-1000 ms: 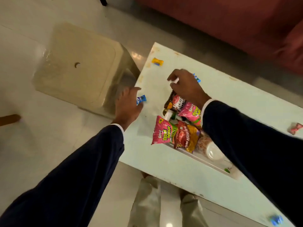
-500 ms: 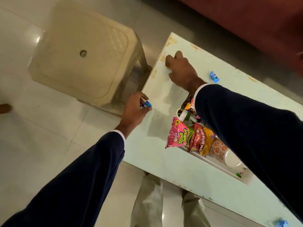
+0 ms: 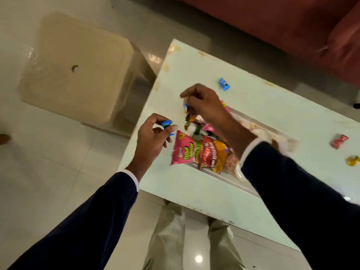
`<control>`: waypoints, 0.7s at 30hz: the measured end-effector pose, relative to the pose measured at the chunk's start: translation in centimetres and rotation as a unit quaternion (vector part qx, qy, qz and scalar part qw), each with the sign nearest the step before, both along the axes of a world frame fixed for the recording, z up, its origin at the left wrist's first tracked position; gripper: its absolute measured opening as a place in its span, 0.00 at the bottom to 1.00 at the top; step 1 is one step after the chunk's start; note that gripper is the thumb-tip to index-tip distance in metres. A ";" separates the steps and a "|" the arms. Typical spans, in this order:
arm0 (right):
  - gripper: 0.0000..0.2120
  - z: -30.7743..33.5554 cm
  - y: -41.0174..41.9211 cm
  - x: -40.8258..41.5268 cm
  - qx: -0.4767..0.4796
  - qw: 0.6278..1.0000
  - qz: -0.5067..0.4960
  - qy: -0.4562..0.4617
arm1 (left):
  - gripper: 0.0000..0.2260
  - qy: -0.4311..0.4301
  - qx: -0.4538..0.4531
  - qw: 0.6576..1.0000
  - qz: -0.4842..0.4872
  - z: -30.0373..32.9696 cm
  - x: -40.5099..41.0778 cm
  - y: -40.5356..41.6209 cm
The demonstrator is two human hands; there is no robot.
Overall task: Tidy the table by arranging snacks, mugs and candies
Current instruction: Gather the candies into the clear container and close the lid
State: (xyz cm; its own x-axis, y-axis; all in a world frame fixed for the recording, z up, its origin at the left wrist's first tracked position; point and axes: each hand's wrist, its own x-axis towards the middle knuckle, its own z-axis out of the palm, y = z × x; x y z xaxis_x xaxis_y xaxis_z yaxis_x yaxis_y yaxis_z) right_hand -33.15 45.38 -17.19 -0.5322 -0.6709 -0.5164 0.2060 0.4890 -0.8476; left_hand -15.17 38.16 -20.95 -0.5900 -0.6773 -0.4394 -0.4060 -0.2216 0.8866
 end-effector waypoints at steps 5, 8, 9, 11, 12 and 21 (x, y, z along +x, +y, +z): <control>0.10 2.7 13.5 0.8 0.009 0.990 -0.120 -0.072 | 0.08 0.032 0.041 0.998 -0.033 2.9 -5.5 7.1; 0.09 3.6 22.7 0.9 0.038 0.974 -0.202 -0.092 | 0.08 0.055 0.031 0.992 -0.109 4.0 -8.6 12.8; 0.08 3.9 25.9 0.9 0.049 0.969 -0.224 -0.096 | 0.06 0.054 0.039 0.988 -0.140 4.3 -9.5 15.0; 0.09 4.3 32.2 0.8 0.066 0.958 -0.262 -0.098 | 0.06 0.040 0.057 0.978 -0.195 4.5 -11.5 20.0; 0.09 4.3 34.6 0.7 0.069 0.953 -0.277 -0.099 | 0.05 0.027 0.059 0.974 -0.216 4.4 -12.2 22.2; 0.11 1.4 54.0 -2.5 0.179 0.899 -0.398 -0.030 | 0.08 -0.065 0.031 0.906 -0.417 1.9 -19.4 43.6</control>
